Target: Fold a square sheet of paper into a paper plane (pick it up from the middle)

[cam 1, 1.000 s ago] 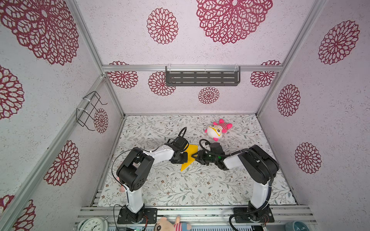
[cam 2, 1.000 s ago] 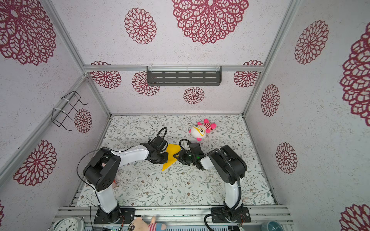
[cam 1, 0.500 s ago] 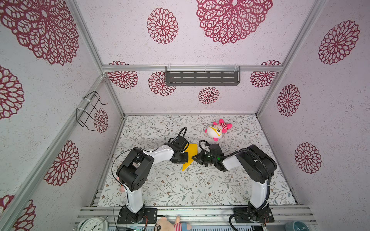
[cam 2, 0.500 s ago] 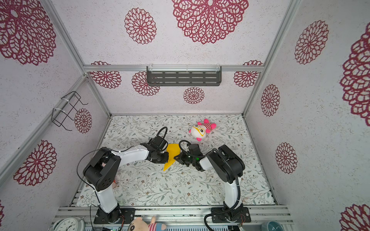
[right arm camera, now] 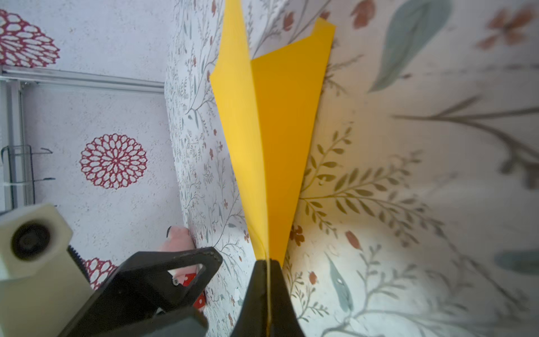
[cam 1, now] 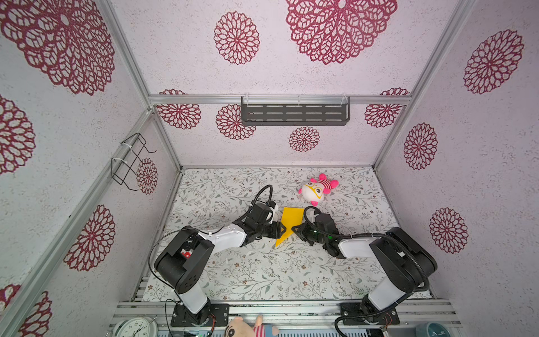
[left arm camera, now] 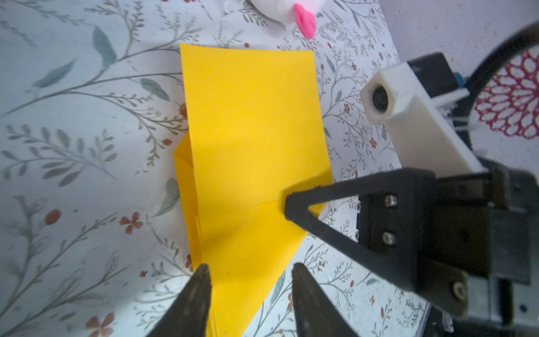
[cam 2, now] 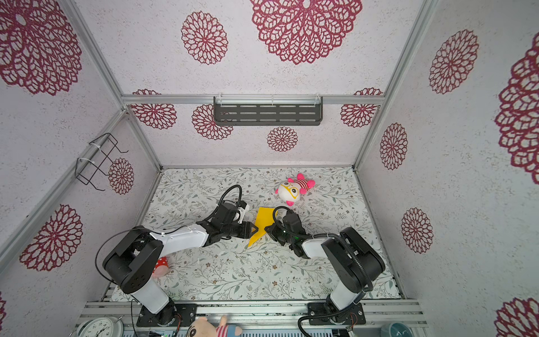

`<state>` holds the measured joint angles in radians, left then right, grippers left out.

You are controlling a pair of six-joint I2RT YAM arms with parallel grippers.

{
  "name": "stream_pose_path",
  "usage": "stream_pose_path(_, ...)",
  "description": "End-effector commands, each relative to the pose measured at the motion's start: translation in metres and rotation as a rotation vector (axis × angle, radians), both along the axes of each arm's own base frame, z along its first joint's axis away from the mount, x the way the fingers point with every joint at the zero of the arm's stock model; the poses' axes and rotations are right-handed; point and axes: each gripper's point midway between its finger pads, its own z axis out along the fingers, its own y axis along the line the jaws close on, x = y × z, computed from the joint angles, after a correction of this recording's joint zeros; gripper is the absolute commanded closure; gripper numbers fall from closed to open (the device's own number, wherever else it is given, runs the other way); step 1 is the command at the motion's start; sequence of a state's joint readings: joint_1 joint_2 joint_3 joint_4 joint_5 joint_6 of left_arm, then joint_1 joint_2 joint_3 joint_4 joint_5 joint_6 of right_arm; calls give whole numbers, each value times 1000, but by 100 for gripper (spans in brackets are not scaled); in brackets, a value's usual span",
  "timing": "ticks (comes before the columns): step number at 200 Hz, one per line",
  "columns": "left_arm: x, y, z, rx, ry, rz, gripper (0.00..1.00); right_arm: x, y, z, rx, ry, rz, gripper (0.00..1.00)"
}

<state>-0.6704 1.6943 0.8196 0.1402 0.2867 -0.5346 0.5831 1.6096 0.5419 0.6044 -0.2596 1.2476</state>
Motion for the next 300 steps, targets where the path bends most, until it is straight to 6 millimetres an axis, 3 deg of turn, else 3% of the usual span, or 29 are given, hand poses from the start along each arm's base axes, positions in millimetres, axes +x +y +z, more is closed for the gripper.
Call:
stream_pose_path(1, -2, -23, 24, -94, -207, -109, 42, 4, -16, 3, -4, 30, -106, 98)
stream_pose_path(34, -9, -30, 18, -35, -346, -188, 36, 3, -21, 2, 11, 76, -140, 98)
stream_pose_path(86, -9, -36, 5, 68, -524, -281, 38, 7, -20, 9, 36, 109, -160, 95)
stream_pose_path(149, -3, -39, -15, 141, -579, -331, 45, 15, -12, 13, 32, 123, -134, 93)
stream_pose_path(230, 7, -35, -20, 126, -636, -296, 57, 18, -5, 8, 39, 164, -110, 89)
stream_pose_path(300, 14, -29, -34, 156, -616, -281, 60, 19, 1, 7, 59, 182, -89, 84)
